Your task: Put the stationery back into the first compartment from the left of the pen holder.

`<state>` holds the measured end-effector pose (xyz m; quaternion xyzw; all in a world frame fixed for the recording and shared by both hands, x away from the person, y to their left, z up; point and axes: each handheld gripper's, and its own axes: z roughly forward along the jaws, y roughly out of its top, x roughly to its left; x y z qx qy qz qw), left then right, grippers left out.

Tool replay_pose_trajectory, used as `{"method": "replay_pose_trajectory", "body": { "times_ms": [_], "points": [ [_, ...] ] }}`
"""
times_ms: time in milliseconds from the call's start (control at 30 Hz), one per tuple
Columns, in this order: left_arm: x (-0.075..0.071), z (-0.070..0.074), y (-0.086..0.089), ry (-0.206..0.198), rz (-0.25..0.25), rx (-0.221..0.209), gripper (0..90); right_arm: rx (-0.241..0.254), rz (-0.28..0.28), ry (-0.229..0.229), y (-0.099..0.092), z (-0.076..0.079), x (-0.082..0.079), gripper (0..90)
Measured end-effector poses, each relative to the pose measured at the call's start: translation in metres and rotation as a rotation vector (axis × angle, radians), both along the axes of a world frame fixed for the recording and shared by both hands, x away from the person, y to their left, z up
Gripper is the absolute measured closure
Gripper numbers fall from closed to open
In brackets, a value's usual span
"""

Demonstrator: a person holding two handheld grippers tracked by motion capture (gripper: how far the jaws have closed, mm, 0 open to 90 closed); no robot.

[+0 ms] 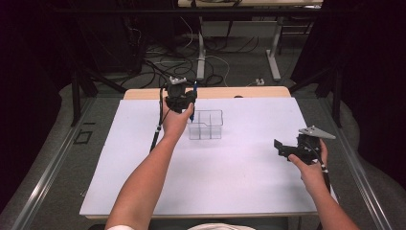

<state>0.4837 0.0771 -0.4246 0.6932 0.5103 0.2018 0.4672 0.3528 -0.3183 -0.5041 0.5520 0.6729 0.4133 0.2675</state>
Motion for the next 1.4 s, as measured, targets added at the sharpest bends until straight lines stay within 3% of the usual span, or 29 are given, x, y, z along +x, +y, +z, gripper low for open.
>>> {"method": "replay_pose_trajectory", "body": {
  "times_ms": [267, 367, 1400],
  "points": [
    [0.002, -0.001, 0.001, 0.006, 0.01, 0.007, 79.0, 0.002, 0.004, -0.03, 0.003, -0.002, 0.003, 0.0],
    [0.003, -0.003, 0.001, 0.01, 0.013, 0.011, 79.0, 0.0, 0.008, -0.014, 0.002, -0.001, 0.002, 0.0],
    [0.001, -0.031, -0.003, 0.033, 0.027, 0.032, 78.9, 0.009, 0.018, -0.014, 0.003, -0.002, 0.002, 0.0]
  ]
}}
